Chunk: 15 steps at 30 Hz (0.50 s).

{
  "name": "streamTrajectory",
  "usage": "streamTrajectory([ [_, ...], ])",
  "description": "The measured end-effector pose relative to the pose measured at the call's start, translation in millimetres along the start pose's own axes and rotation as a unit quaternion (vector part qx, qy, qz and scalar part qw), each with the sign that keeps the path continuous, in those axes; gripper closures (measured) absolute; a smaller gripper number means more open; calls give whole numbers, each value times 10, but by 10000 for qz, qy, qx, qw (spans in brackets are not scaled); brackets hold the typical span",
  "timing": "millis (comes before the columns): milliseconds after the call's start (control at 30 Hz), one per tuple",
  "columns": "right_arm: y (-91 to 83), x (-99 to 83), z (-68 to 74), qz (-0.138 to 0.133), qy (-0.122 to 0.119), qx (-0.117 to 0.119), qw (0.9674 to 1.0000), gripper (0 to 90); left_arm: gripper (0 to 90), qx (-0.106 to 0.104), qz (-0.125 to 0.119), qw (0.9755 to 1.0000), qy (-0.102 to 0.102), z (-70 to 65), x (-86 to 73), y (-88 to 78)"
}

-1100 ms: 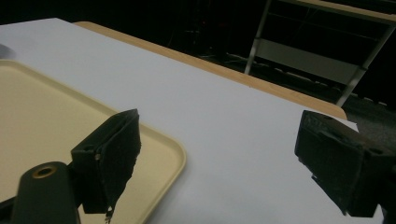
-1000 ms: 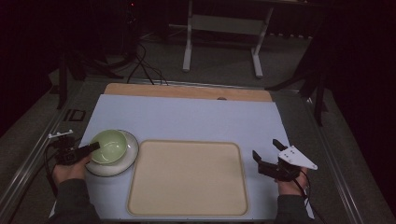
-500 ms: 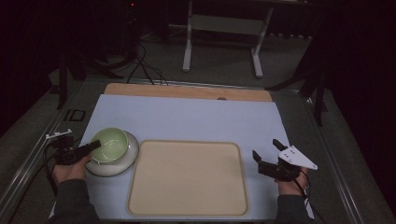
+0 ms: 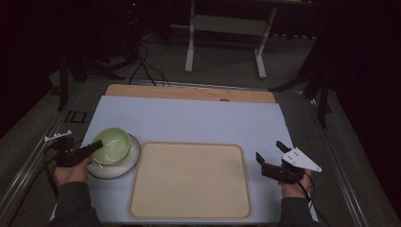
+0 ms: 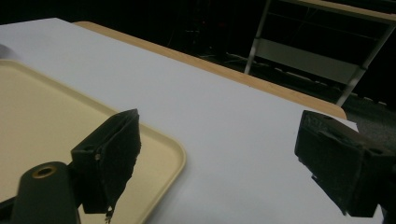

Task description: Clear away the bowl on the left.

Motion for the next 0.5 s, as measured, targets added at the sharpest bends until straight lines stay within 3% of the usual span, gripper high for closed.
streamTrajectory([
  [500,0,1,-1,-2,-1,-3,10000,138,809,-150,-32,9999,47,-93,-1,0],
])
Point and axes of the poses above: each handheld gripper's, and its own axes: y roughly forward along the jaws, x roughly out of its top, z roughly to its left, the point moved 6 cm from there along y, roughly forward along the jaws, and after that the axes turned 7 degrees about z, right-handed, at the moved point
